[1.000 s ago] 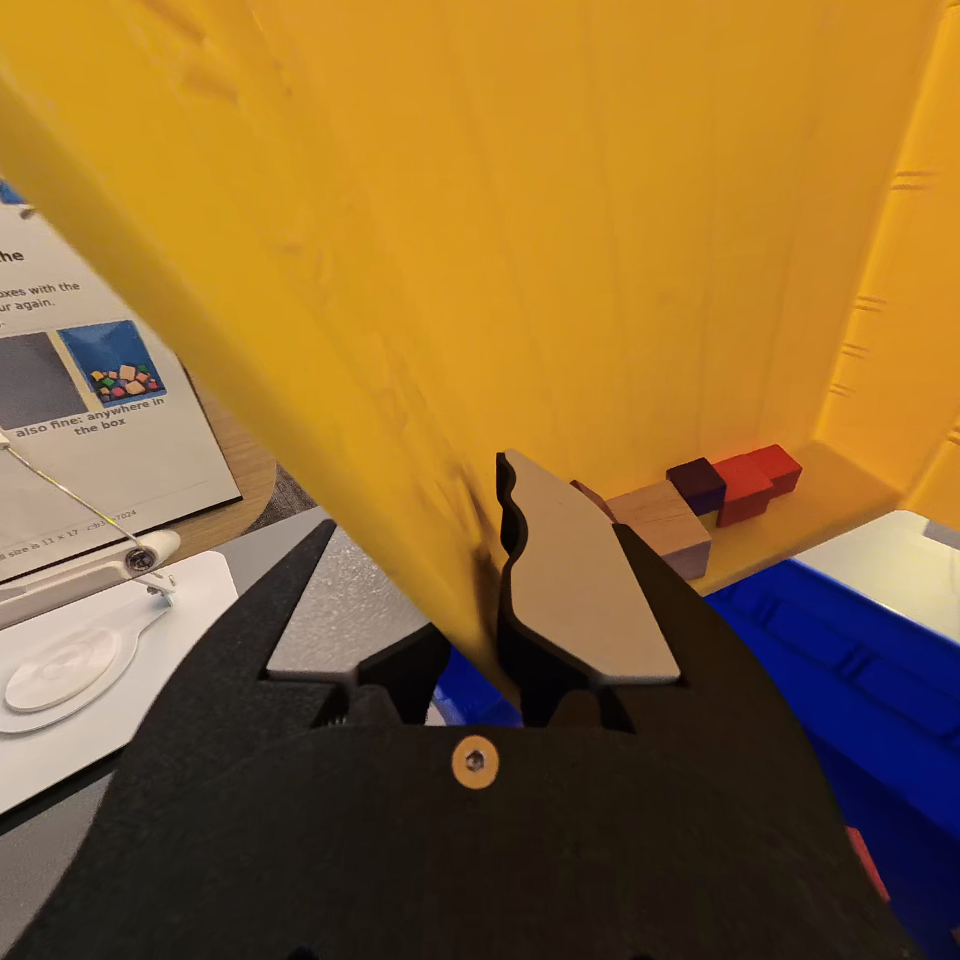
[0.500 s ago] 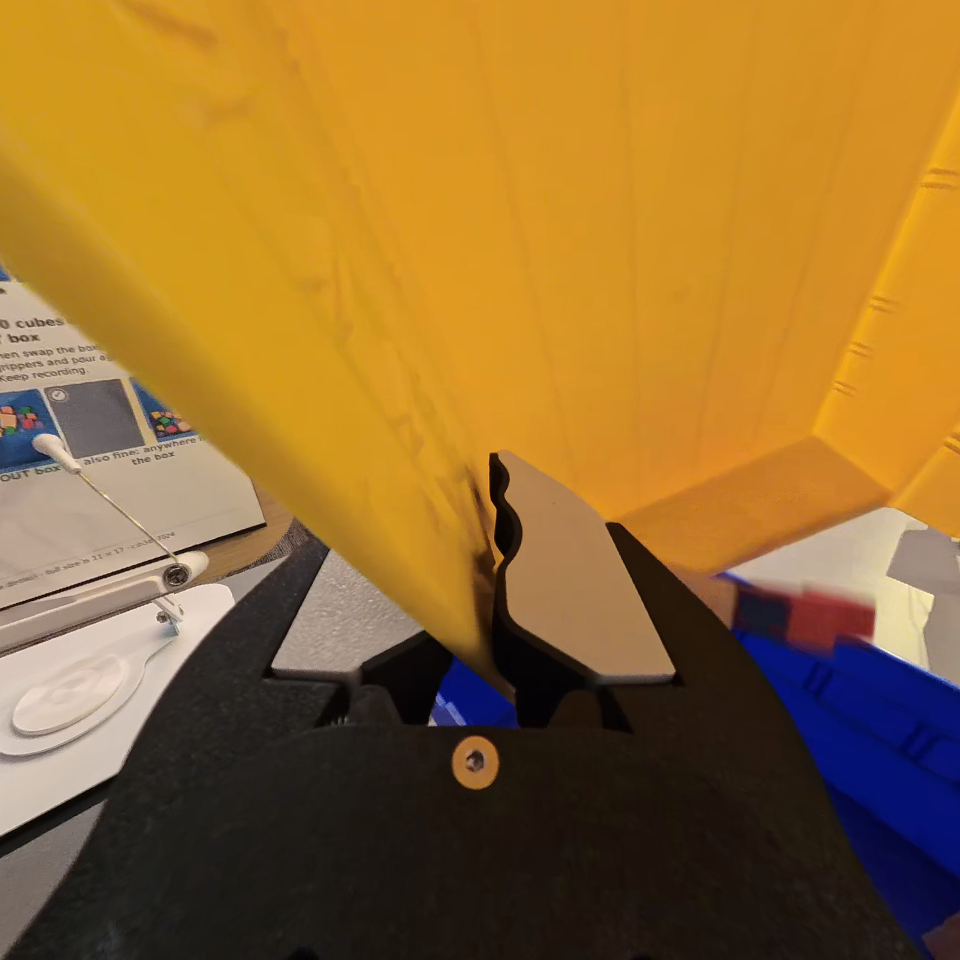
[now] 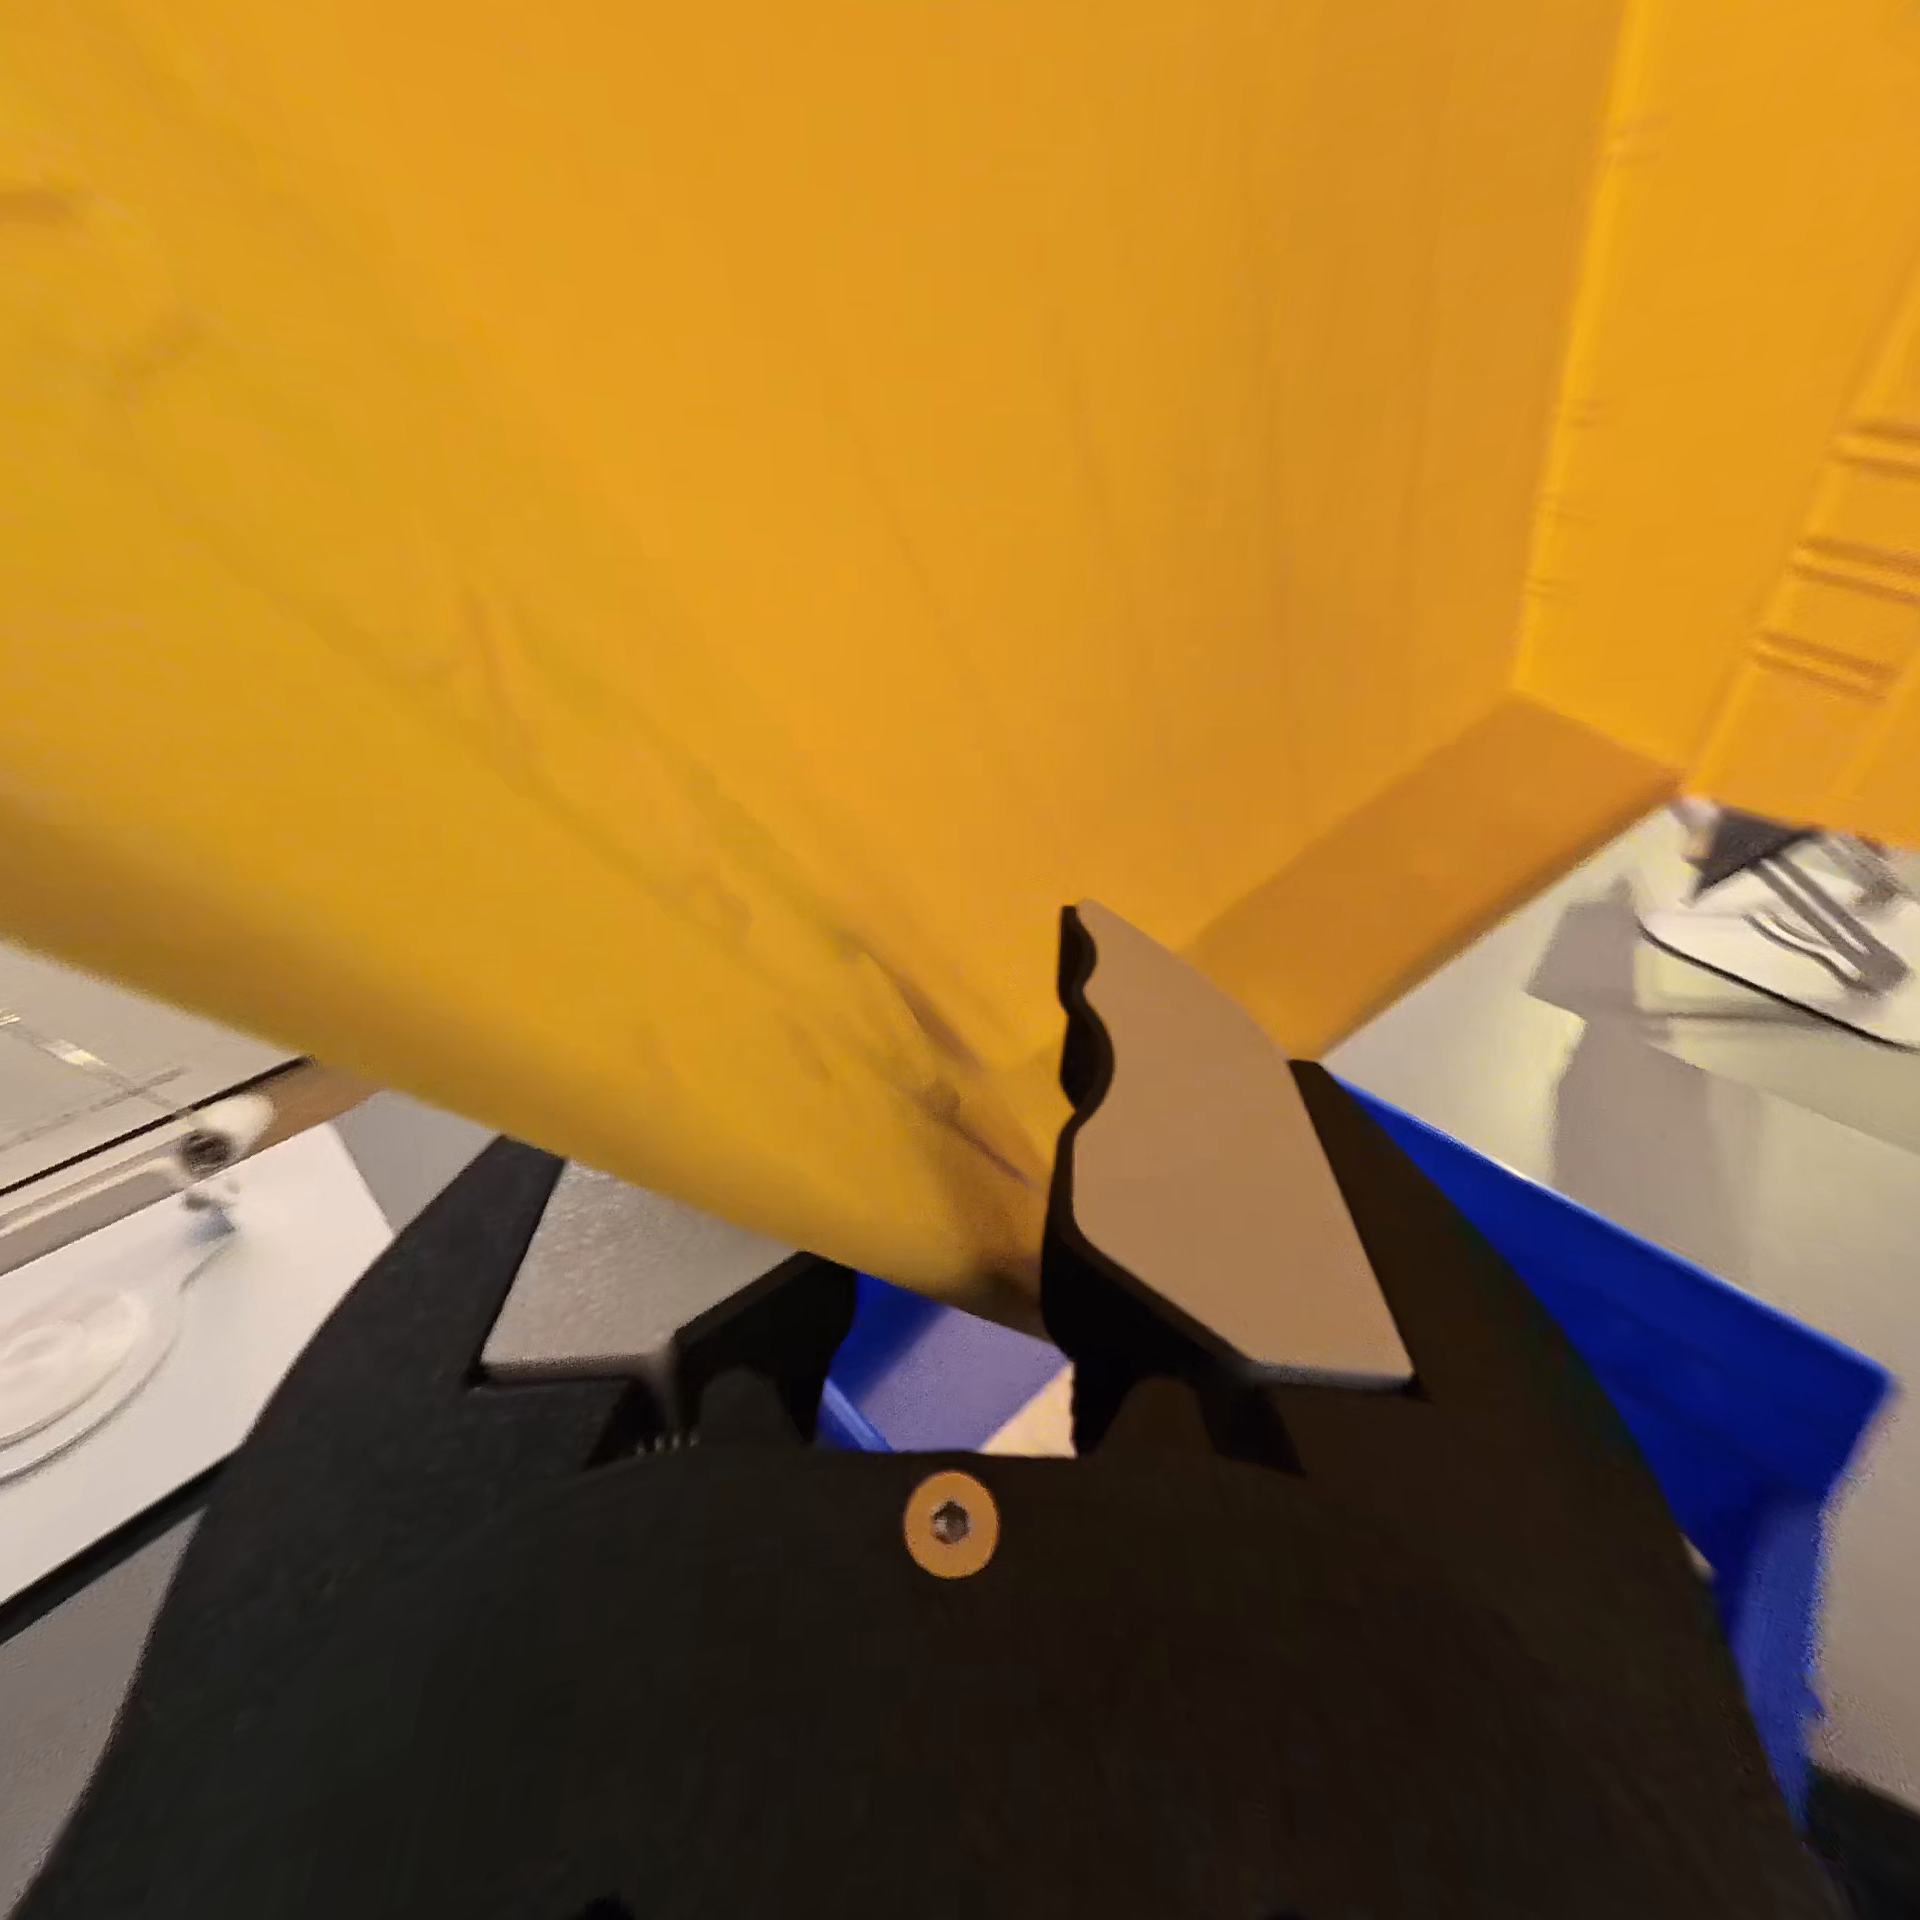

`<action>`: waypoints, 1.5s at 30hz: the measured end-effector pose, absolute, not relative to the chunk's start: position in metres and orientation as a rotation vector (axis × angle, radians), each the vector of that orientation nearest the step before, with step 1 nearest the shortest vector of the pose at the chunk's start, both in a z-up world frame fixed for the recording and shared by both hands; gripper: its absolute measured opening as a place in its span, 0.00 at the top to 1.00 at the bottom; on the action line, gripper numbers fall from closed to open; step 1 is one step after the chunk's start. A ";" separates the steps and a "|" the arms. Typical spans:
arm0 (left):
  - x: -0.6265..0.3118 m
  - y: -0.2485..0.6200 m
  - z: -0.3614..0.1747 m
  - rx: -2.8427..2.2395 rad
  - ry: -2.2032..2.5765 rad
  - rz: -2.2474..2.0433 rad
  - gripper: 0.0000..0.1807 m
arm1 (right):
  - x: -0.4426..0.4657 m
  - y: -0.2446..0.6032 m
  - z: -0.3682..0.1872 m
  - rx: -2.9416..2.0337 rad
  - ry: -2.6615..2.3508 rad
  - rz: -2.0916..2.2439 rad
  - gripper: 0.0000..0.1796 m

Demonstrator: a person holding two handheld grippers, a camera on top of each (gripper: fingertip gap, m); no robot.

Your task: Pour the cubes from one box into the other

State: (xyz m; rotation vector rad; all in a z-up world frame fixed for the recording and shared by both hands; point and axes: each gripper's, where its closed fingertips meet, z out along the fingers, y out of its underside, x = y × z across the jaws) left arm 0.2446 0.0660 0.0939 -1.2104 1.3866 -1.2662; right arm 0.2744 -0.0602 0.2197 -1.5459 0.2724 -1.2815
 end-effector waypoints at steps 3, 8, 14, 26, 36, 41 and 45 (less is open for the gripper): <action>0.236 0.035 0.100 -1.192 1.583 -1.314 0.68 | 0.296 -0.065 0.236 -1.731 0.388 -1.147 0.98; 0.181 0.027 0.122 -1.093 1.718 -1.427 0.66 | 0.340 -0.114 0.237 -2.044 0.690 -0.985 0.97; 0.026 0.028 0.089 -0.873 2.146 -1.542 0.61 | 0.369 -0.206 0.190 -2.293 0.943 -0.818 0.97; -0.176 -0.009 -0.110 -0.889 2.500 -1.146 0.68 | 0.387 -0.280 0.143 -2.271 1.080 -0.794 0.97; -0.172 -0.030 -0.142 -0.972 2.539 -1.185 0.77 | 0.375 -0.279 0.139 -2.286 1.043 -0.789 0.97; -0.170 -0.027 -0.147 -0.904 2.548 -1.142 0.83 | 0.375 -0.281 0.137 -2.286 1.033 -0.785 0.96; -0.168 -0.030 -0.148 -0.881 2.578 -1.148 0.85 | 0.376 -0.281 0.132 -2.296 1.030 -0.791 0.96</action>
